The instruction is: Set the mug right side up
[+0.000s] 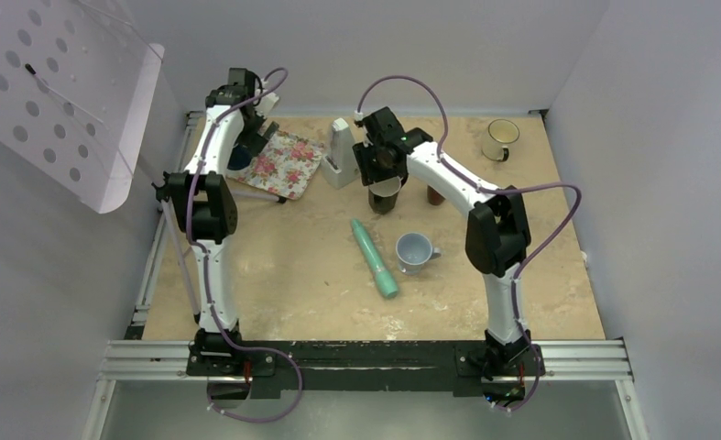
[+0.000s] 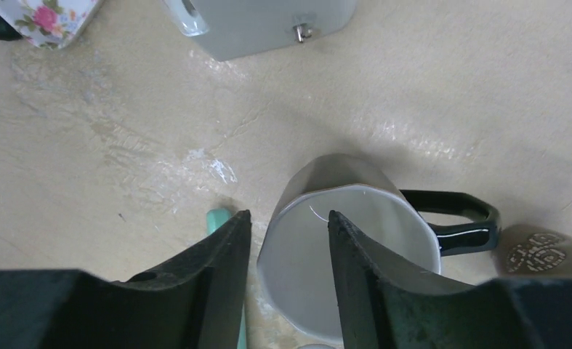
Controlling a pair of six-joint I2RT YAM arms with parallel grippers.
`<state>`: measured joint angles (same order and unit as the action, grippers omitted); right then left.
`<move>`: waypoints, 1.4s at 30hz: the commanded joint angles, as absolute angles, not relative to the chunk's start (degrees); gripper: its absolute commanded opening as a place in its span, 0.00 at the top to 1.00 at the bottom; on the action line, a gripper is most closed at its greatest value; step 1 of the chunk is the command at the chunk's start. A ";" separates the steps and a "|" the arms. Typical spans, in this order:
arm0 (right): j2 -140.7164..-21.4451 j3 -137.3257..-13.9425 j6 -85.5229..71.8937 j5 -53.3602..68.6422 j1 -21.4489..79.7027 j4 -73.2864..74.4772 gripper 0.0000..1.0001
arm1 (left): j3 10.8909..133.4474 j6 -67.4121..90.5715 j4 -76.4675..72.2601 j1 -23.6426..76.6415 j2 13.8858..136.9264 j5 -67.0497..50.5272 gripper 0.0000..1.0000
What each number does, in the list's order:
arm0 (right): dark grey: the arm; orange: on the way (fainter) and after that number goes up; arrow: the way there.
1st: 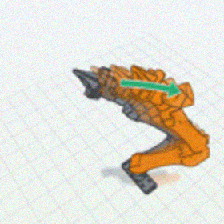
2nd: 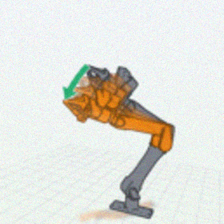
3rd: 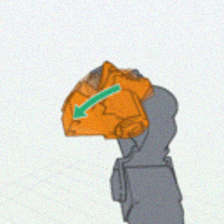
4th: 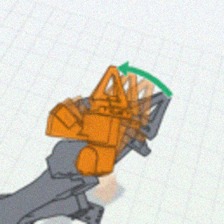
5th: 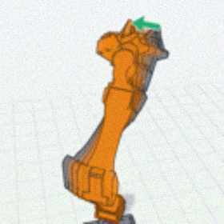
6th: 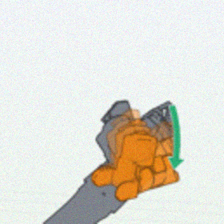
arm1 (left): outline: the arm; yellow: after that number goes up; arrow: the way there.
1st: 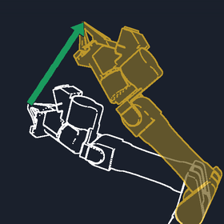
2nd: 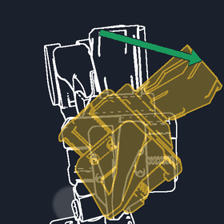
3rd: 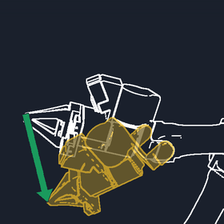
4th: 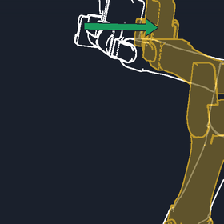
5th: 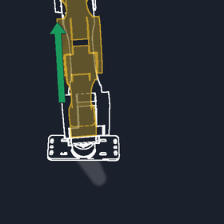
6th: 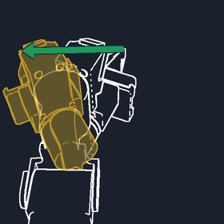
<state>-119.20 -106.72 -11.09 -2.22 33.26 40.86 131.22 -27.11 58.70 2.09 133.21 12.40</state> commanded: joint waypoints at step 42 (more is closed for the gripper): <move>-103.83 -95.74 -8.02 -6.16 34.00 35.54 0.50 | 129.94 -28.43 61.93 3.61 124.33 -12.40 0.01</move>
